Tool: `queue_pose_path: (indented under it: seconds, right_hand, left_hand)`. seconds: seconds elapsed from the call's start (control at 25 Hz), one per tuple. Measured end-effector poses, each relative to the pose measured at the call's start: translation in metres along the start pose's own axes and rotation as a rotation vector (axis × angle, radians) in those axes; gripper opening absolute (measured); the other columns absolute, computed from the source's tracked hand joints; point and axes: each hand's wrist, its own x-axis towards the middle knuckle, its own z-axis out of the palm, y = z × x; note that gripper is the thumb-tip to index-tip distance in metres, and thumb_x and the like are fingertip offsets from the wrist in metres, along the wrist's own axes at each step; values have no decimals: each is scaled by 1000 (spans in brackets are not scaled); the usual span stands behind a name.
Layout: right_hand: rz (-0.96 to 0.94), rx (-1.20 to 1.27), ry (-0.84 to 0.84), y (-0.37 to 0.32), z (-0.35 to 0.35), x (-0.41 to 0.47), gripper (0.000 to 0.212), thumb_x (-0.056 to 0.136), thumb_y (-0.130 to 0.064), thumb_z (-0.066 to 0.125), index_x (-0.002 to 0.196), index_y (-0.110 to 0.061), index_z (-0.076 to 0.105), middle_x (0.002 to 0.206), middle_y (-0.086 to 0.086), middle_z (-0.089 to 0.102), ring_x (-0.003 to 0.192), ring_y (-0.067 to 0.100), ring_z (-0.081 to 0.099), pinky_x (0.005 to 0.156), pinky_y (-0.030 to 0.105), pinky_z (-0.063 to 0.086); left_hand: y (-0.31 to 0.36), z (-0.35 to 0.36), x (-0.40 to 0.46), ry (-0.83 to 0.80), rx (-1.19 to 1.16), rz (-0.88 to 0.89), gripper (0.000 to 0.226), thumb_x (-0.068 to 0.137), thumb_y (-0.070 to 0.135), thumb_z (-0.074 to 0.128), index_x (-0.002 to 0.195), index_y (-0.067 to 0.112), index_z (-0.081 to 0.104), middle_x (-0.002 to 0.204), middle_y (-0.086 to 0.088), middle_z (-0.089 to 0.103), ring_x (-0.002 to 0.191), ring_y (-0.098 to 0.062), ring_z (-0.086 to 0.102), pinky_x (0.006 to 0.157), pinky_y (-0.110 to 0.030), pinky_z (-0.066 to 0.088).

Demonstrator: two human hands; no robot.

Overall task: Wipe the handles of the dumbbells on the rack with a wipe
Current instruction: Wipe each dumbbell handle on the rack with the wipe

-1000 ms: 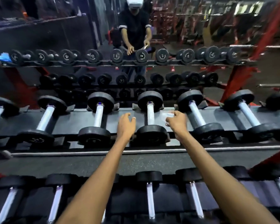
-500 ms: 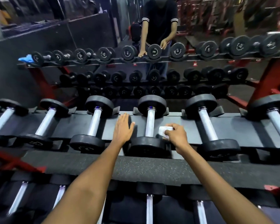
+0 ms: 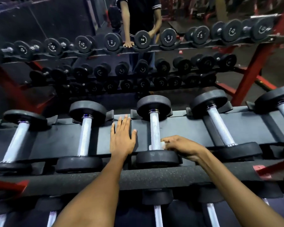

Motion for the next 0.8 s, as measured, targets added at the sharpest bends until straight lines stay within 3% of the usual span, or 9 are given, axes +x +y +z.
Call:
queue_pose_path:
  seconds: [0.08, 0.16, 0.28, 0.4, 0.48, 0.56, 0.64, 0.72, 0.8]
  right_hand:
    - [9, -41, -3, -5, -10, -10, 30, 86, 3, 49, 108, -3, 68, 108, 20, 68, 89, 22, 59, 84, 32, 48]
    - [24, -115, 37, -16, -6, -14, 32, 87, 4, 47, 104, -9, 70, 83, 6, 70, 73, 13, 56, 70, 24, 47]
    - [68, -42, -29, -19, 13, -9, 32, 88, 5, 47, 111, -3, 66, 89, 3, 72, 75, 9, 63, 76, 22, 50]
    - [120, -219, 52, -31, 7, -16, 31, 91, 3, 38, 110, -1, 62, 57, -9, 59, 47, -2, 46, 50, 14, 36]
    - [141, -248, 58, -36, 6, -16, 27, 90, -5, 44, 110, 1, 61, 65, 0, 55, 54, 5, 41, 53, 22, 30]
    - [128, -135, -23, -33, 12, -13, 28, 88, -9, 55, 112, 4, 61, 94, 14, 67, 75, 14, 55, 70, 25, 44]
    - [117, -146, -36, -29, 13, -16, 22, 89, -11, 60, 109, 0, 63, 110, 13, 68, 91, 15, 63, 89, 25, 48]
    - [105, -261, 30, -32, 8, -17, 23, 88, -20, 63, 103, -3, 66, 106, 13, 70, 90, 14, 63, 91, 30, 48]
    - [121, -251, 129, -33, 9, -15, 26, 84, -20, 69, 100, 0, 68, 94, 14, 71, 77, 13, 60, 77, 27, 48]
  left_hand:
    - [1, -2, -1, 11, -24, -9, 72, 89, 53, 10, 154, 23, 20, 161, 8, 15, 149, -9, 2, 120, -35, -5]
    - [1, -3, 3, 25, -34, -16, 68, 91, 50, 16, 154, 23, 20, 161, 8, 16, 149, -9, 3, 121, -35, -6]
    - [0, -1, 2, 19, -34, -16, 65, 94, 48, 21, 154, 22, 21, 161, 6, 17, 149, -10, 4, 121, -35, -6]
    - [0, 2, 2, 18, -53, -19, 63, 96, 47, 25, 154, 22, 21, 161, 6, 17, 149, -10, 4, 120, -33, -9]
    - [0, 2, 1, 32, -68, -21, 60, 99, 44, 30, 154, 22, 22, 160, 6, 18, 149, -10, 4, 120, -33, -9]
    - [0, 1, 0, 37, -81, -21, 59, 99, 43, 31, 154, 22, 22, 160, 6, 18, 149, -11, 5, 121, -34, -8]
    - [1, -1, -1, 36, -91, -22, 58, 100, 41, 33, 154, 21, 22, 160, 6, 18, 149, -11, 4, 121, -34, -8]
    - [1, -1, 0, 39, -96, -29, 58, 100, 40, 36, 154, 21, 22, 161, 6, 18, 149, -10, 4, 121, -35, -7]
    - [1, -2, 0, 45, -98, -29, 58, 100, 40, 37, 154, 21, 23, 161, 6, 18, 149, -10, 4, 121, -35, -7]
